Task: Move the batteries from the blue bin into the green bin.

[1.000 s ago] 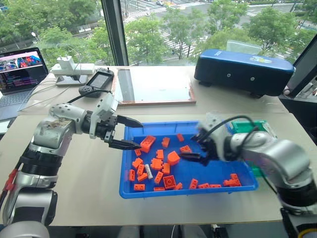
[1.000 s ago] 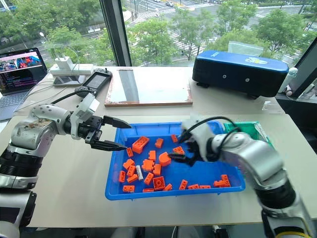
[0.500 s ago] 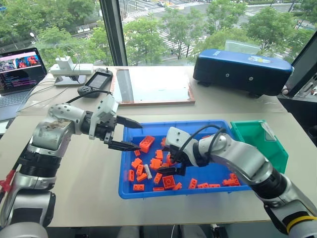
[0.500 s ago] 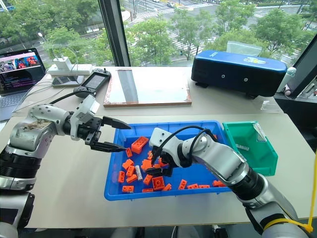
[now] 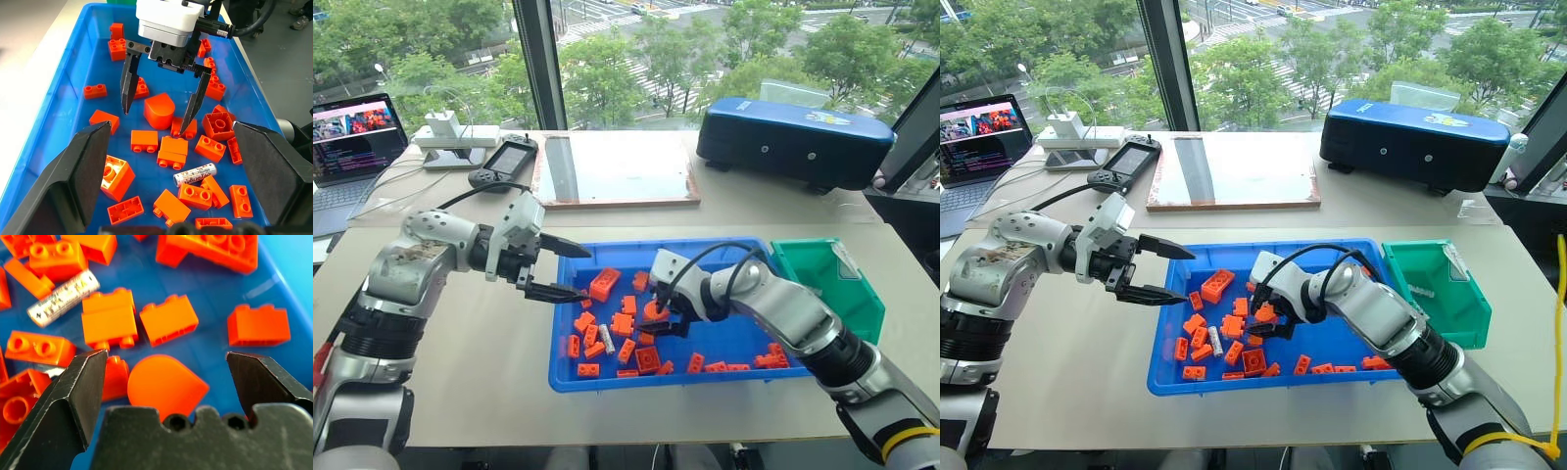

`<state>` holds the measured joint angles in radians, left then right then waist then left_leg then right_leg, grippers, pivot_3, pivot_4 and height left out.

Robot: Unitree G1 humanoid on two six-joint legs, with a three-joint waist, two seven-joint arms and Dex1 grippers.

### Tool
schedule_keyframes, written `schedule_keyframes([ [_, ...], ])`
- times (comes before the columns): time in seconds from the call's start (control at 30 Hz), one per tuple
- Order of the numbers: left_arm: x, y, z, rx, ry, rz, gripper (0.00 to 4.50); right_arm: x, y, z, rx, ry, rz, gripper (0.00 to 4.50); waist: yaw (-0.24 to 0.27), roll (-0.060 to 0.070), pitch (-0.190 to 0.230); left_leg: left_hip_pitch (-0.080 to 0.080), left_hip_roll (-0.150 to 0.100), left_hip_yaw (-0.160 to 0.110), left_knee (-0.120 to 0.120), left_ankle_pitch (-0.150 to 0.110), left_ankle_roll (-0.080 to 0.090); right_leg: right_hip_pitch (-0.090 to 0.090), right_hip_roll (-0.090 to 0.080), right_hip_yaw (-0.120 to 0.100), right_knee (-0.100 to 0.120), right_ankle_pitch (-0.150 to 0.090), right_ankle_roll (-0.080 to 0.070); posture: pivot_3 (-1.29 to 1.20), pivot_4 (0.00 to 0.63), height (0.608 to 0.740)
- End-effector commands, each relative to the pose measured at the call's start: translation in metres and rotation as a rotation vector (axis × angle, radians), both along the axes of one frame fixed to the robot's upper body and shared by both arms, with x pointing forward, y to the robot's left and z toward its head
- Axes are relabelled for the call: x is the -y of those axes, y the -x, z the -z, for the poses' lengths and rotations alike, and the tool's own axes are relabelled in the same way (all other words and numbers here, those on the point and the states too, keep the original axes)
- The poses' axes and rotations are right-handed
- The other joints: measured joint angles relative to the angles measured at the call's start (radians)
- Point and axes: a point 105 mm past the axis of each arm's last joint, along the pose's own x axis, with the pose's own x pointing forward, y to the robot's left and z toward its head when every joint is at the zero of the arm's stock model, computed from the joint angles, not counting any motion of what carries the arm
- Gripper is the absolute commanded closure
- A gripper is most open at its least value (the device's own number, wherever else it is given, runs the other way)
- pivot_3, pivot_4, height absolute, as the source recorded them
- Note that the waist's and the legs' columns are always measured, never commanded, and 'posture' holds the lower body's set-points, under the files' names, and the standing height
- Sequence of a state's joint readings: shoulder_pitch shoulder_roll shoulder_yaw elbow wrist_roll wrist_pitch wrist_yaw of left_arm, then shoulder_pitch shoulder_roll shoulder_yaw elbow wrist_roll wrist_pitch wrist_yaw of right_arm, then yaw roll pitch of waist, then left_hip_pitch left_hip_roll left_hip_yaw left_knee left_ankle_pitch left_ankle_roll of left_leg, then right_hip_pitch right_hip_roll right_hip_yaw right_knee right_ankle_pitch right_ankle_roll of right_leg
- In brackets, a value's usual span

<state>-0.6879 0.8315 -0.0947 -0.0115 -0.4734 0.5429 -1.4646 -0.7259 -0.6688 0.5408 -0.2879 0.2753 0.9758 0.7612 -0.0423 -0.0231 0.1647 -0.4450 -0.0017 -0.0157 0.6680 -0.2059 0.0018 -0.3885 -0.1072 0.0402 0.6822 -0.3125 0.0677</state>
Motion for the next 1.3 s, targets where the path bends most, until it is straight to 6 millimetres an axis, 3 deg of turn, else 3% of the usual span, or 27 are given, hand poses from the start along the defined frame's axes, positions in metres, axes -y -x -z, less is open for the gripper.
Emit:
schedule_keyframes([
  [0.03,-0.001,0.001,-0.012,0.05,0.011,0.003,0.23,0.027,-0.02,-0.009,0.093,0.048,0.145,0.02,0.001,0.0,0.0,0.0,0.0,0.0,0.0,0.0,0.0,0.0,0.0,0.0,0.0,0.0,0.0,0.0,0.15,0.74],
  [0.17,0.0,-0.002,-0.01,0.065,0.008,0.001,0.23,0.03,-0.022,-0.016,0.098,0.023,0.176,0.02,0.001,0.0,0.0,0.0,0.0,0.0,0.0,0.0,0.0,0.0,0.0,0.0,0.0,0.0,0.0,0.0,0.15,0.74],
  [0.27,0.0,-0.004,-0.01,0.07,0.008,-0.001,0.23,0.025,-0.017,-0.017,0.065,-0.02,0.162,0.75,0.0,0.0,0.0,0.0,0.0,0.0,0.0,0.0,0.0,0.0,0.0,0.0,0.0,0.0,0.0,0.0,0.15,0.74],
  [0.37,0.001,-0.004,-0.01,0.069,0.01,0.002,0.23,0.025,-0.018,-0.019,0.071,-0.023,0.172,1.75,0.0,0.0,0.0,0.0,0.0,0.0,0.0,0.0,0.0,0.0,0.0,0.0,0.0,0.0,0.0,0.0,0.15,0.74],
  [0.6,0.002,-0.004,-0.01,0.067,0.011,0.003,0.23,0.053,-0.025,-0.036,0.15,0.047,0.256,4.11,0.006,0.0,0.0,0.0,0.0,0.0,0.0,0.0,0.0,0.0,0.0,0.0,0.0,0.0,0.0,0.0,0.15,0.74],
  [0.7,0.001,-0.004,-0.01,0.065,0.011,0.002,0.23,0.047,-0.02,-0.059,0.16,-0.017,0.239,4.11,0.002,0.0,0.0,0.0,0.0,0.0,0.0,0.0,0.0,0.0,0.0,0.0,-0.001,0.0,0.0,0.0,0.15,0.74],
  [0.83,0.001,-0.005,-0.01,0.064,0.013,0.003,0.23,0.016,-0.004,-0.069,0.09,-0.156,0.137,4.11,-0.006,0.0,0.0,0.0,0.001,0.0,-0.001,0.0,0.0,-0.001,0.001,0.0,0.0,0.0,0.0,0.0,0.15,0.74],
  [0.97,0.001,-0.005,-0.01,0.065,0.013,0.004,0.23,-0.016,0.015,-0.059,-0.005,-0.238,0.027,3.1,-0.002,0.0,0.0,0.0,0.001,0.0,-0.001,0.0,0.0,0.0,0.001,0.0,0.0,0.0,0.0,0.0,0.15,0.74],
  [1.03,0.001,-0.005,-0.011,0.066,0.013,0.003,0.23,-0.026,0.017,-0.053,-0.031,-0.265,0.01,2.38,0.0,0.0,0.0,0.0,0.0,0.0,-0.001,0.0,0.0,0.0,0.001,0.0,0.001,0.0,0.0,0.0,0.15,0.74],
  [1.27,-0.001,-0.004,-0.01,0.068,0.003,-0.005,0.23,-0.044,0.02,-0.028,-0.063,-0.235,-0.054,0.01,0.0,0.0,0.0,0.0,0.0,-0.001,-0.001,0.0,0.0,0.0,0.0,0.0,0.001,0.0,0.0,0.0,0.15,0.74],
  [1.3,-0.002,-0.004,-0.01,0.068,0.002,-0.006,0.23,-0.045,0.019,-0.023,-0.06,-0.211,-0.055,0.01,-0.001,0.0,0.0,0.0,0.0,-0.001,-0.001,0.0,0.0,0.0,0.0,0.0,0.001,0.0,0.0,0.0,0.15,0.74],
])
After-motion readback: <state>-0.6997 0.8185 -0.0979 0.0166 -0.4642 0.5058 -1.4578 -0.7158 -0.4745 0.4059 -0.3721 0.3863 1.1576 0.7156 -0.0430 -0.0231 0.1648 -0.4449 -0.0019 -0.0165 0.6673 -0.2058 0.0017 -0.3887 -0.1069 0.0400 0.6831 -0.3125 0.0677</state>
